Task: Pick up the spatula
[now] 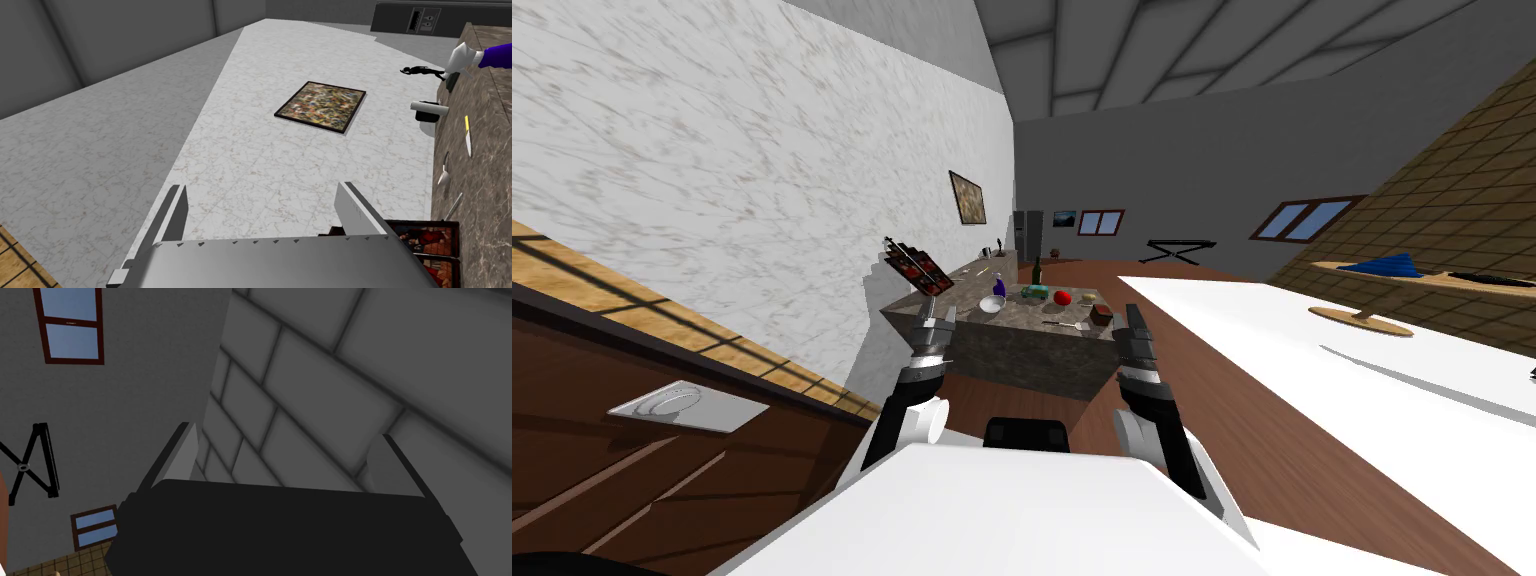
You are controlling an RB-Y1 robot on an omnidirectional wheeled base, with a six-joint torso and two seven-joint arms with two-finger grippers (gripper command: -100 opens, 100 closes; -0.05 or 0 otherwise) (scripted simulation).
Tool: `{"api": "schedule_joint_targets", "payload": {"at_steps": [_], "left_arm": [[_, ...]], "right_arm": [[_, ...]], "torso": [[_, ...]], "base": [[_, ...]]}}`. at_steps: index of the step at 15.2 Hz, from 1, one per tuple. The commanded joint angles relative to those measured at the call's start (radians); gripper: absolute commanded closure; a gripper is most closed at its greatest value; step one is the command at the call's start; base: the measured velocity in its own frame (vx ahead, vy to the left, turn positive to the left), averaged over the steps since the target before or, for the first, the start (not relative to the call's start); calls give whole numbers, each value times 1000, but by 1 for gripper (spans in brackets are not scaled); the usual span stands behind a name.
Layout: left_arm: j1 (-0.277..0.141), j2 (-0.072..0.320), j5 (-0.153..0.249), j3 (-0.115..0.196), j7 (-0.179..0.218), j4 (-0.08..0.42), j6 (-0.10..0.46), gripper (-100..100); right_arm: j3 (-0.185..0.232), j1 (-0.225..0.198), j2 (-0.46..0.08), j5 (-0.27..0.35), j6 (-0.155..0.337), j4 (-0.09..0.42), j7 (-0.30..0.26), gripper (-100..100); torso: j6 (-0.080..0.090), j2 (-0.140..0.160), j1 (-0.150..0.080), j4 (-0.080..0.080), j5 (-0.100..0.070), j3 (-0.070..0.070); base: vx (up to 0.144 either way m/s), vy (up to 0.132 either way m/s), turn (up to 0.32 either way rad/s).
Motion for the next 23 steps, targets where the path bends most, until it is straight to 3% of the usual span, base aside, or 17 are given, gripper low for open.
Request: {"api": "schedule_joint_targets", "payload": {"at_steps": [1,10,23], "left_arm": [[0,0,0,0,0,0,0,0],[0,0,0,0,0,0,0,0],[0,0,0,0,0,0,0,0]], "right_arm": [[2,-1,-35,4,-2,7,1,-100],[21,-9,-201,36,-17,65,6,-100],[65,-24,-475,107,-51,195,18,-100]], "torso": [[0,0,0,0,0,0],[0,-2,-1,0,0,-1],[-1,-2,0,-1,0,-1]], "base": [[3,1,38],[18,0,89],[23,-3,123]]}}
